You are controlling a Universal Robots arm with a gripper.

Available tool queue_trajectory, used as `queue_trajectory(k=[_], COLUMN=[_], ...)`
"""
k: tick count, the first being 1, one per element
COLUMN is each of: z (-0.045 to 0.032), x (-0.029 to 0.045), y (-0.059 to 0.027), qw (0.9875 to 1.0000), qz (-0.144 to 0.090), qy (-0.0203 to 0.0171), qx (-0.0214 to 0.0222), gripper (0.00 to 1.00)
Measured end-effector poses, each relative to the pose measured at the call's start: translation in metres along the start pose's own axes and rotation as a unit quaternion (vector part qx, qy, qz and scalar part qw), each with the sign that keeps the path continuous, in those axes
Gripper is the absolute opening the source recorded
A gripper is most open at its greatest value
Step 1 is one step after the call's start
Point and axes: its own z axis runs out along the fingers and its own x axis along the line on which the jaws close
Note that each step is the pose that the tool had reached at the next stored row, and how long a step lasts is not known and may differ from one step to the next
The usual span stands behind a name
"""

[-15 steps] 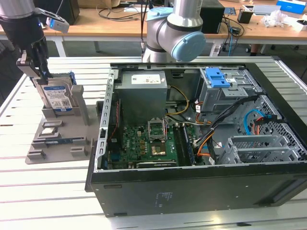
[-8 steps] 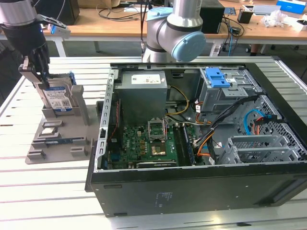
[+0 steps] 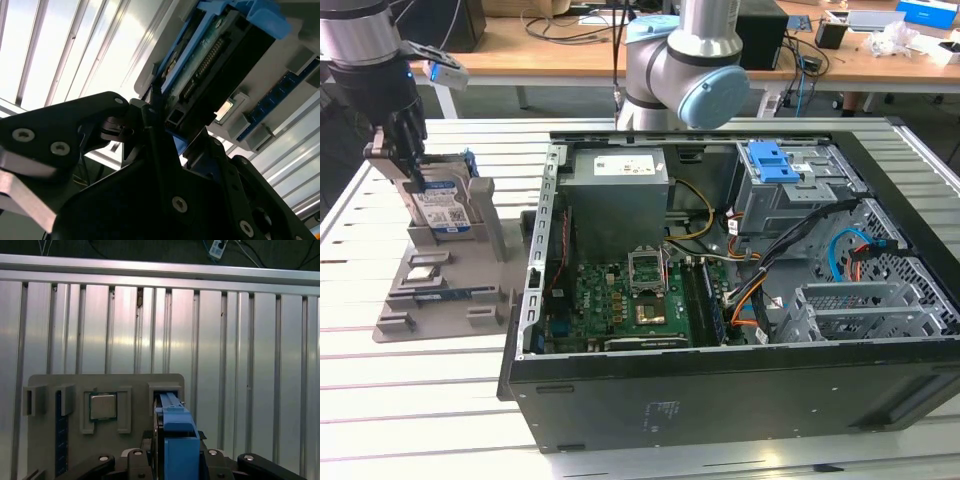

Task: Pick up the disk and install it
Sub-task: 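Pick up the disk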

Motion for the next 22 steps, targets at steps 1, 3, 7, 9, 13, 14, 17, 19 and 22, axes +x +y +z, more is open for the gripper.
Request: queue_trajectory(k=[1, 3, 7, 9, 13, 14, 17, 19, 22], z=[0.0001, 0.0001, 0.0002, 0.0002, 0.0002, 0.0002, -0.0004, -0.0059, -0.0150], x=[0.0000, 0.0000, 0.0000, 0.0000, 0.0000, 0.0000, 0.0000, -0.0002, -0.0007], y=[0.0000, 0.0000, 0.0000, 0.0000, 0.0000, 0.0000, 0.0000, 0.0002, 0.0007], qw=[1.0000, 1.0000, 1.0000, 1.0000, 1.0000, 1.0000, 1.0000, 1.0000, 1.0000], qz=[0.000, 0.000, 0.000, 0.000, 0.000, 0.000, 0.000, 0.000, 0.000], qy=[0.0000, 0.0000, 0.0000, 0.0000, 0.0000, 0.0000, 0.0000, 0.0005, 0.0005], qx=[-0.0001, -0.0001, -0.0001, 0.0000, -0.0001, -0.0001, 0.0002, 0.0000, 0.0000], gripper=[0.42, 0.42, 0.42, 0.36, 0.36, 0.36, 0.36, 0.36, 0.36])
